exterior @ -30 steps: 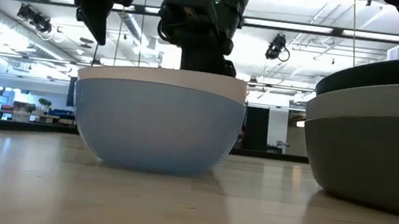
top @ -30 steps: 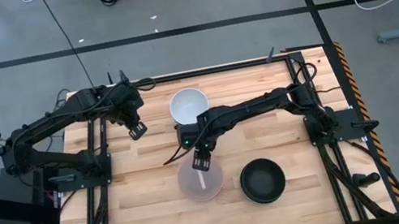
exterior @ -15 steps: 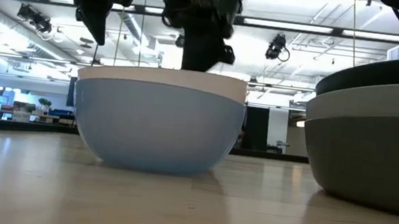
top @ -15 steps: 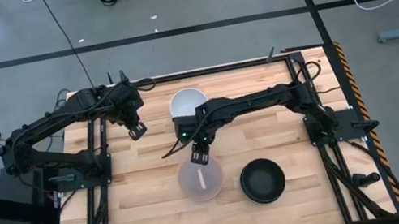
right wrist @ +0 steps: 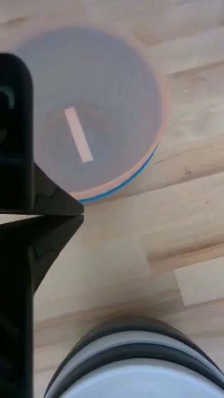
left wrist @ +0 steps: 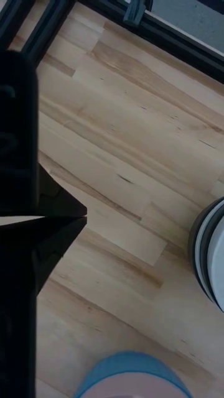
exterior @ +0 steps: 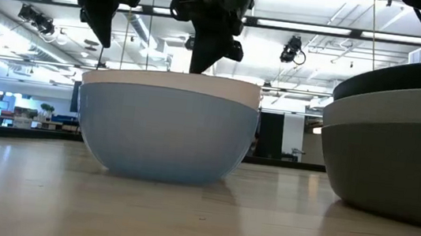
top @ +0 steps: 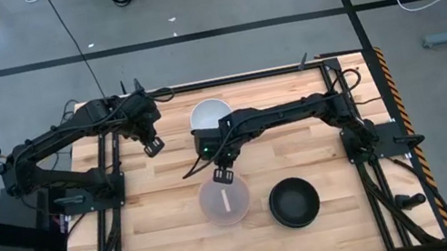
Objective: Nest bowls inside each other
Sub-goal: Stack the orange bowl on top of the blue bowl, then stack the bottom right stacked bowls on top of the bottom left stacked bowls
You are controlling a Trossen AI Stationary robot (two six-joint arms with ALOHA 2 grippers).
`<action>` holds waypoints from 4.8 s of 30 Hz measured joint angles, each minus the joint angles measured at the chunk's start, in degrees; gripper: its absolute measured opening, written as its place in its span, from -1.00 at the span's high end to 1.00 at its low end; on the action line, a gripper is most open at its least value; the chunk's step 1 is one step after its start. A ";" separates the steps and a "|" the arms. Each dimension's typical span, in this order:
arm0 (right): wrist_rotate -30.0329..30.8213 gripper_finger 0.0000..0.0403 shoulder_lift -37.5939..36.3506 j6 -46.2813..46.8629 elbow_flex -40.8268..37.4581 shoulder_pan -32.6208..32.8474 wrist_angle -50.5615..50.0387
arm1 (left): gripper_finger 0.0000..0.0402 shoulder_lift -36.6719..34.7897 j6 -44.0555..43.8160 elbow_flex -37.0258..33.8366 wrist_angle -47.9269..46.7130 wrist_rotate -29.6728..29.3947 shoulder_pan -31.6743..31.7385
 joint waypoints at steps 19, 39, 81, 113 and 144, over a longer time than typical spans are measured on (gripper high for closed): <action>0.96 0.99 0.00 0.27 -0.32 2.19 0.05 | 0.97 0.00 0.16 0.00 0.04 0.00 0.01; 0.11 1.00 0.07 1.63 -7.82 2.47 5.01 | 0.96 -0.02 0.09 0.00 0.07 0.00 0.00; 0.07 0.68 -13.42 48.26 -7.65 35.75 -23.84 | 0.93 -0.02 5.57 0.00 3.28 -0.02 -0.07; -2.29 0.42 -15.71 41.13 -28.83 39.54 -10.85 | 0.89 -0.02 -5.07 0.00 4.11 0.02 -0.05; -4.08 0.42 -17.27 24.93 -29.30 37.55 -3.50 | 0.95 -0.02 -8.04 0.00 2.53 0.00 -0.04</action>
